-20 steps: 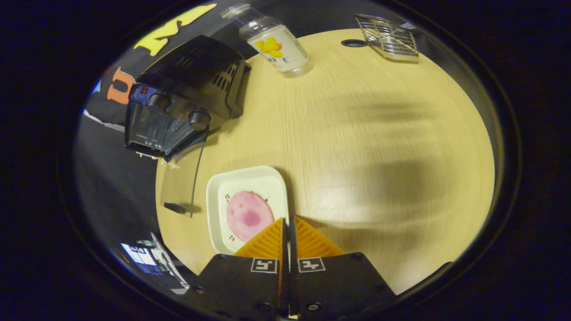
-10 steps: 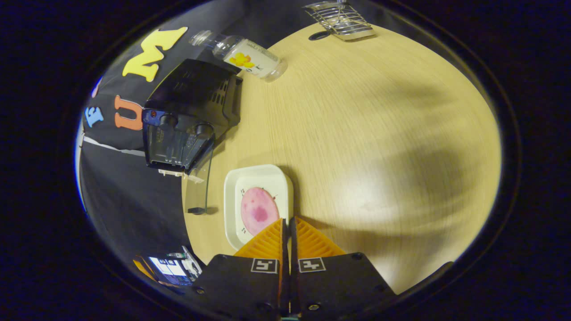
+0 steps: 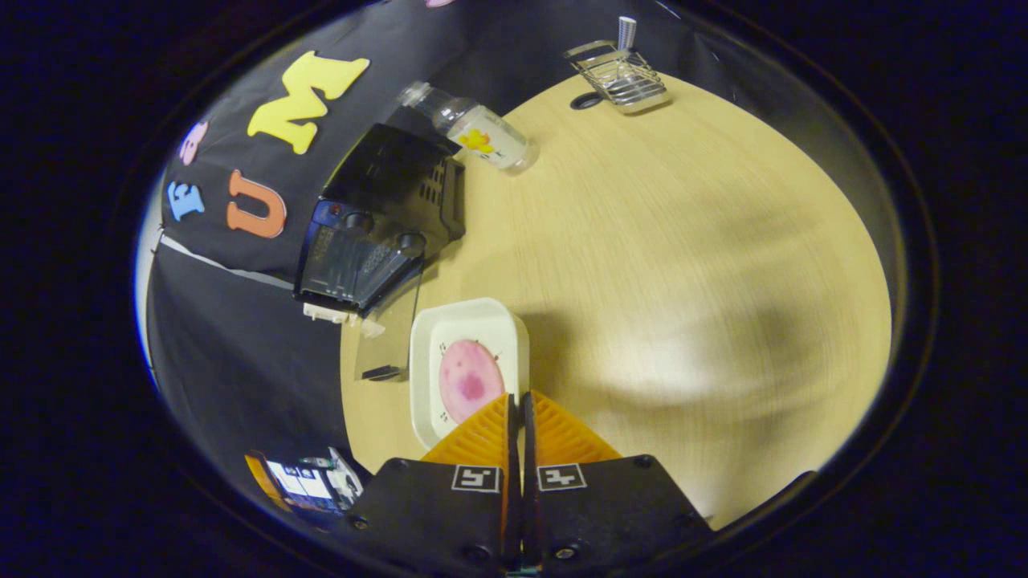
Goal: Open the electric oven with the left hand, put the food in, and close the electric oven.
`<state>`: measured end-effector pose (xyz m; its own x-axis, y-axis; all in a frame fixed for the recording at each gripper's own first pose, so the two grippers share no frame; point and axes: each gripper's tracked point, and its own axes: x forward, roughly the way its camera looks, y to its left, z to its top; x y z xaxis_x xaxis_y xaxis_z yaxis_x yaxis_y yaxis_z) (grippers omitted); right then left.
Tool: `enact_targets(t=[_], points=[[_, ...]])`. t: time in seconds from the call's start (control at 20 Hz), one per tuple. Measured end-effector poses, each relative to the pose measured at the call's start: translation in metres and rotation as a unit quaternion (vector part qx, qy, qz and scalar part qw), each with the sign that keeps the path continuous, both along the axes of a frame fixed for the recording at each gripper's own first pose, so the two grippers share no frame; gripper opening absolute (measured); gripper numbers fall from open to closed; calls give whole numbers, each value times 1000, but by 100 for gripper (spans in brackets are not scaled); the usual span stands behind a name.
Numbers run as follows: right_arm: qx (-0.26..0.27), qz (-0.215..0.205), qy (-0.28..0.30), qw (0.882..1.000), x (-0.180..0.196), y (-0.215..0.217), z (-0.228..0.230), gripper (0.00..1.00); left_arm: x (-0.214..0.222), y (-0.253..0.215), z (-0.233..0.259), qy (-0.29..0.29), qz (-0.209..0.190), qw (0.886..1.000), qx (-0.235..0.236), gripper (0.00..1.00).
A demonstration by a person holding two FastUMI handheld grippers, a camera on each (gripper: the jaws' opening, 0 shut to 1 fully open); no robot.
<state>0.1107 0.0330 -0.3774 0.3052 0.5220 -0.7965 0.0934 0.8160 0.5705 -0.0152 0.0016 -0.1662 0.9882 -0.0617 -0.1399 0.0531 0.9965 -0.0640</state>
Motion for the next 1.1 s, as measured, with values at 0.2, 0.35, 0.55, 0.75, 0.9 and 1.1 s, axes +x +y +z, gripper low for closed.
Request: enact_targets(t=[0.2, 0.35, 0.55, 0.75, 0.9, 1.1], points=[[20, 3, -21, 1000, -11, 32, 27, 4, -4, 5, -4, 0, 3, 1000, 2, 94], [26, 1, -34, 999, -11, 59, 33, 1, -6, 15, -7, 0, 12, 1000, 2, 94], [25, 4, -42, 999, -7, 97, 30, 4, -11, 34, -10, 0, 26, 1000, -11, 94], [52, -31, -46, 997, 1, 143, 22, 1, -17, 52, -11, -8, 36, 999, -17, 94], [68, -69, -59, 993, 11, 182, 23, 1, -22, 64, -17, -16, 43, 999, -22, 94], [92, -123, -71, 986, 31, 234, 23, 4, -34, 75, -29, -12, 40, 999, -22, 95]])
